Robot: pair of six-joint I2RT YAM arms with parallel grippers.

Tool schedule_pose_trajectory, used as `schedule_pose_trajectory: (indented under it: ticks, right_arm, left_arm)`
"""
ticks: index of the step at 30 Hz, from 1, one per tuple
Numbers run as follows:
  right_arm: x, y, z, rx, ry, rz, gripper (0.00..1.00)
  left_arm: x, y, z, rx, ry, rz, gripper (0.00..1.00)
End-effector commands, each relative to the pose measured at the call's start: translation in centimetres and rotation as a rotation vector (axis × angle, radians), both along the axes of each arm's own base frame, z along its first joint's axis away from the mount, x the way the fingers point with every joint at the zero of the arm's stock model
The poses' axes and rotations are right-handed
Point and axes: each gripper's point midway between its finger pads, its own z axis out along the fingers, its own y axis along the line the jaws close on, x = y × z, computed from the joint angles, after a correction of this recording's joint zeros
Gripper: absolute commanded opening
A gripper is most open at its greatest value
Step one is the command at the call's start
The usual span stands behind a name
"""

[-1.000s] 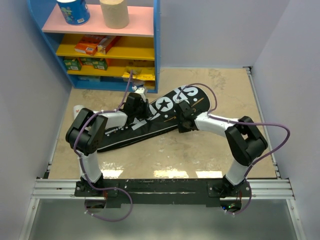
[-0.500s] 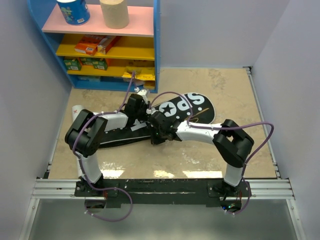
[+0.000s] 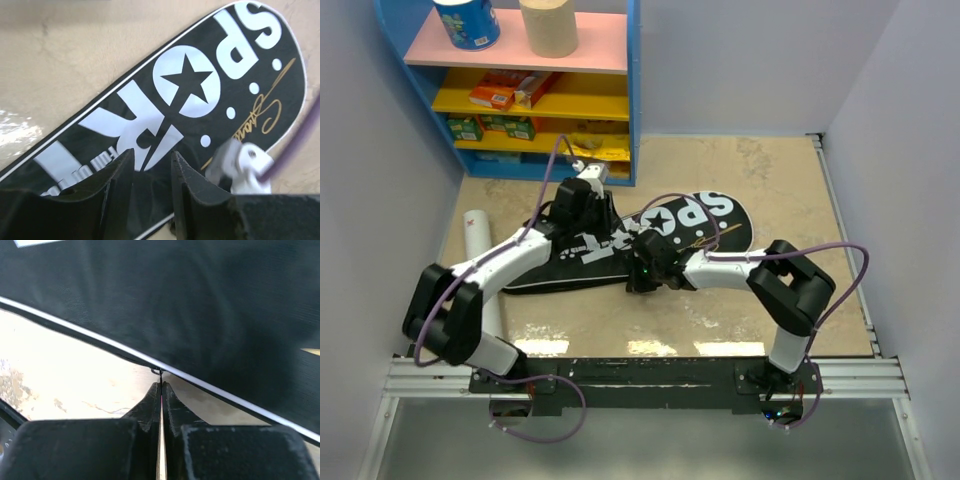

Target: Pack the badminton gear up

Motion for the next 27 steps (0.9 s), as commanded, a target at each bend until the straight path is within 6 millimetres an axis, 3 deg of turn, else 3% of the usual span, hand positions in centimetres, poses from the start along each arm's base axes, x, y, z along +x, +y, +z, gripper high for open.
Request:
schedule_pose_trajectory:
  ticks: [1, 9, 12, 13, 16, 19, 25, 27]
  right_arm:
    - [1.8, -4.1, -0.8, -0.017, -0.004, -0.128, 0.00]
    - [5.9, -9.0, -1.2, -0.049, -0.032, -0.300, 0.00]
    - [8.7, -12.1, -1.6, -0.043, -0.039, -0.376, 0.00]
    - [10.0, -14.1, -1.9, -0.048, -0.033, -0.426, 0.00]
    - [11.9, -17.7, -2.0, -0.065, -0.035, -0.488, 0.00]
    - [13.1, -20.0, -1.6, -0.066, -0.037, -0.513, 0.00]
    - [13.9, -21.1, -0.4, -0.083, -0.057, -0.494, 0.00]
    - [13.8, -21.2, -0.1, -0.082, -0.064, -0.490, 0.00]
  left_arm:
    - [-1.3, 2.3, 4.2, 0.039, -0.068, 0.049, 0.40]
    - [-5.2, 4.7, 4.2, 0.096, -0.028, 0.034, 0.40]
    - [-6.2, 5.2, 3.7, 0.128, -0.004, 0.016, 0.40]
    - [-6.4, 5.3, 3.4, 0.139, 0.004, 0.012, 0.40]
    - [-7.1, 5.6, 2.5, 0.181, 0.034, -0.017, 0.40]
    - [-7.5, 7.0, 0.8, 0.275, 0.072, 0.007, 0.40]
    - [-6.6, 9.1, -1.6, 0.385, 0.099, 0.101, 0.49]
    - [-6.3, 8.7, -2.5, 0.378, 0.119, 0.105, 0.51]
